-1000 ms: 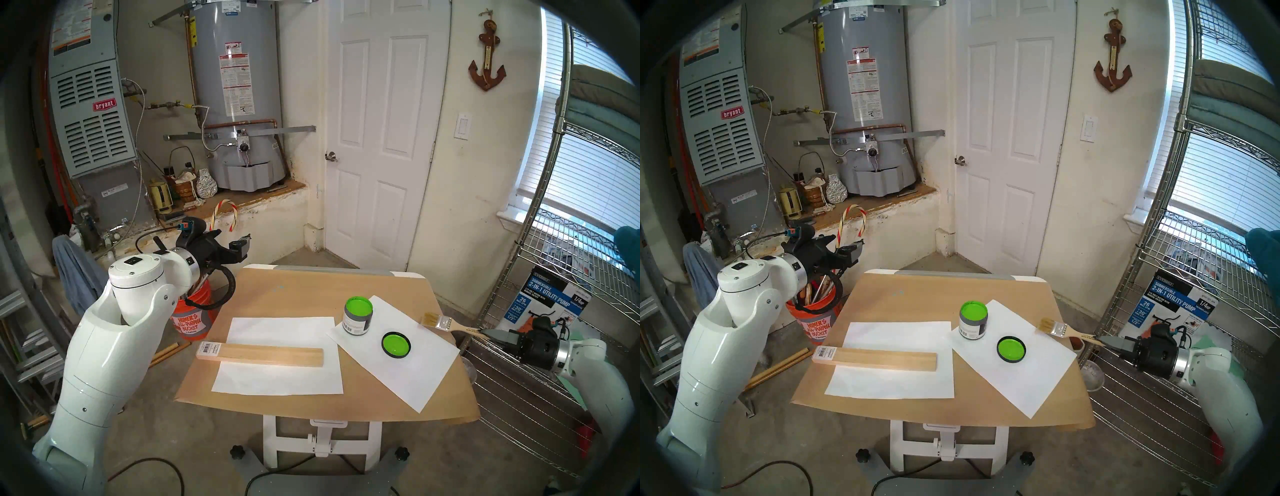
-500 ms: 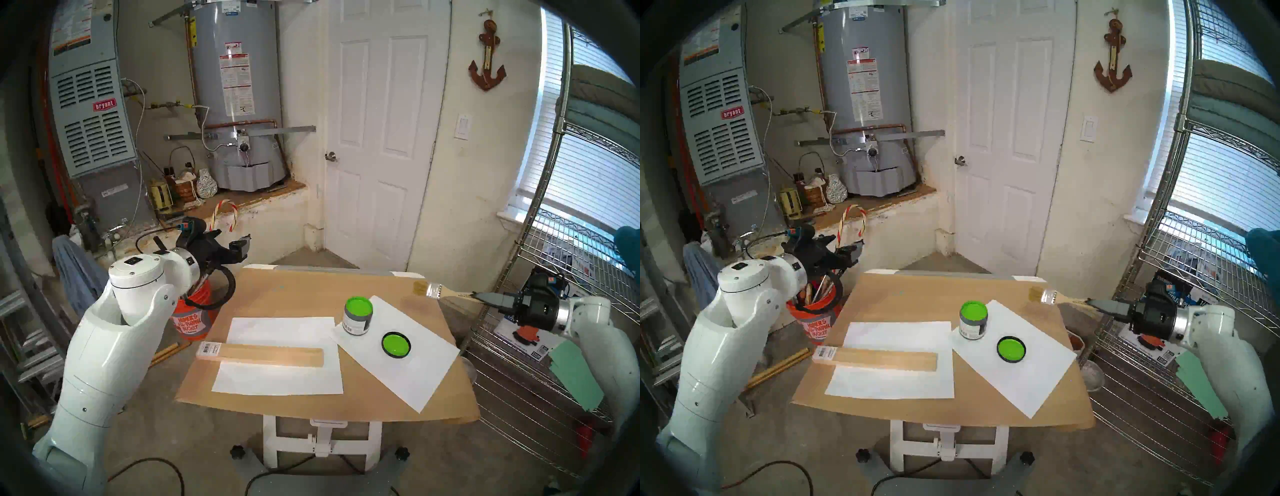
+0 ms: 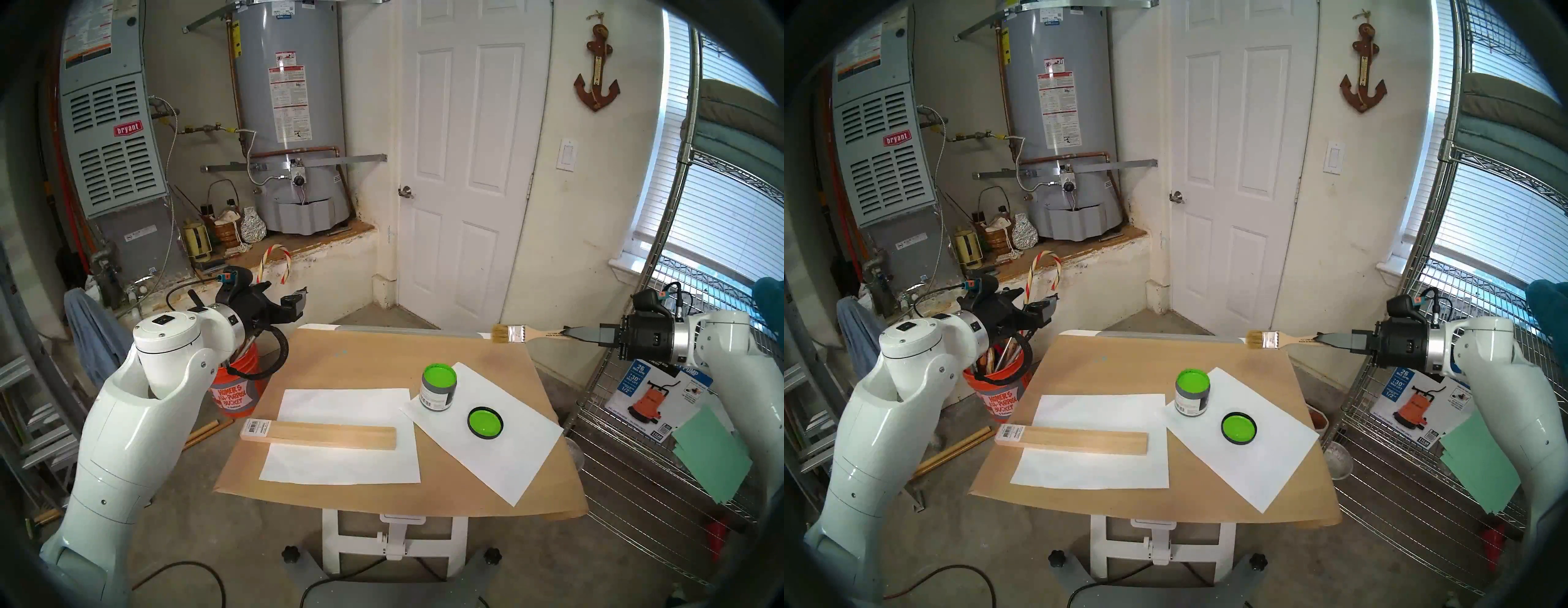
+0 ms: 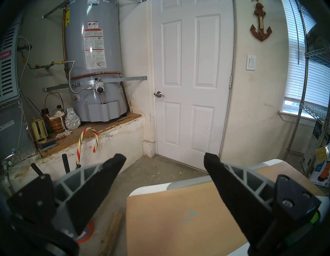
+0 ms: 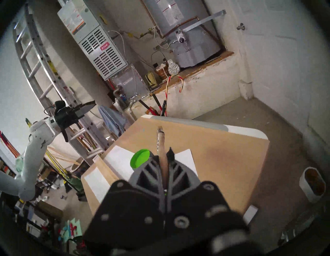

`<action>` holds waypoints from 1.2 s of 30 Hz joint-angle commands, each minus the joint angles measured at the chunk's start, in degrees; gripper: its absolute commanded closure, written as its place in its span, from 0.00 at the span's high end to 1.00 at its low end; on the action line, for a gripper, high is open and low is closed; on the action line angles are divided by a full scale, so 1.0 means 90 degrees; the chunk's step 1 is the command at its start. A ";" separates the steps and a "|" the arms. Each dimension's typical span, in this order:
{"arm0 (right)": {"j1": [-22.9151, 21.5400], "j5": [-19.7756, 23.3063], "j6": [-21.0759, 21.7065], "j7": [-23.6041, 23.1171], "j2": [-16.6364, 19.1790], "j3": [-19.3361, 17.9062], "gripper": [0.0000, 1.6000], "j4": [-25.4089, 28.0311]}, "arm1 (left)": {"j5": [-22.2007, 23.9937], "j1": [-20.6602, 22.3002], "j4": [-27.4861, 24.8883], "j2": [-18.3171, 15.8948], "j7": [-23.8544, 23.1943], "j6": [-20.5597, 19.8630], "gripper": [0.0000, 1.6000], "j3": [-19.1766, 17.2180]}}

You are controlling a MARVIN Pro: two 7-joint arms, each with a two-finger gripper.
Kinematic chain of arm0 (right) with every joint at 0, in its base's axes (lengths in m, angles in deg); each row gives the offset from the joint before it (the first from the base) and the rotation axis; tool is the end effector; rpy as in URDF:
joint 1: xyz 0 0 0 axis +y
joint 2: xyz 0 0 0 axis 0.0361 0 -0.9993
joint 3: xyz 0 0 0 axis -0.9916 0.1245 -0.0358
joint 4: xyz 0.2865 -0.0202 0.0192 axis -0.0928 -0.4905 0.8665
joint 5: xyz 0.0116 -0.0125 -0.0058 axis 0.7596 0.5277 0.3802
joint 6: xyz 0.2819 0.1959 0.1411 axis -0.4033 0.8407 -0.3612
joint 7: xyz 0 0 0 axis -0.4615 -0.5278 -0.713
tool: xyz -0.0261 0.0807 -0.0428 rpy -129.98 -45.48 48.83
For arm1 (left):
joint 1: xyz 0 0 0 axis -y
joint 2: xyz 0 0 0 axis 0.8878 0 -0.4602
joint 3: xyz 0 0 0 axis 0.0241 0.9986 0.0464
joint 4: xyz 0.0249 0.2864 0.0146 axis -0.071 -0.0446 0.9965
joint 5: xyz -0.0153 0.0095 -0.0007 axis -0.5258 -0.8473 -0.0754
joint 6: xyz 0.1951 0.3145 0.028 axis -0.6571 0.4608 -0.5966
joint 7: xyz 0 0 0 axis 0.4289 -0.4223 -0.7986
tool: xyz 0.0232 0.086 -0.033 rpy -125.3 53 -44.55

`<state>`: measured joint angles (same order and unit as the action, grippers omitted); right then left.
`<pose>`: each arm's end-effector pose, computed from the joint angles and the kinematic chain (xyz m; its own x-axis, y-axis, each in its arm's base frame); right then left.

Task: Pick up brush, dip the brush into paint, and paint the wood

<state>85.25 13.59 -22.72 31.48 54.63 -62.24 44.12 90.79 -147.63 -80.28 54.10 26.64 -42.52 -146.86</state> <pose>0.4555 -0.2072 -0.1228 0.5477 0.0075 0.8367 0.6199 -0.6752 -0.3997 0.4737 0.0616 -0.1354 0.1718 -0.0444 0.9841 -0.2469 -0.9690 -0.0006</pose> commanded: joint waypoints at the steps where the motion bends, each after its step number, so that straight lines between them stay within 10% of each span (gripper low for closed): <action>1: -0.0726 -0.0126 0.0030 0.0312 -0.0058 0.0202 0.00 0.0570 | 0.0006 0.0066 -0.0098 -0.0011 -0.0002 0.0025 1.00 -0.0053; 17: -0.1648 -0.0788 0.0485 0.0728 -0.0043 0.0678 0.00 0.1342 | 0.0006 0.0066 -0.0097 -0.0011 -0.0002 0.0025 1.00 -0.0053; 36: -0.2815 -0.2016 0.0973 -0.0062 0.0029 0.1896 0.00 0.1501 | 0.0010 0.0059 -0.0111 -0.0010 0.0001 0.0021 1.00 -0.0062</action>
<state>65.94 -1.42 -14.23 34.13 54.54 -48.29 57.20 90.79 -147.63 -80.31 54.10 26.64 -42.52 -146.89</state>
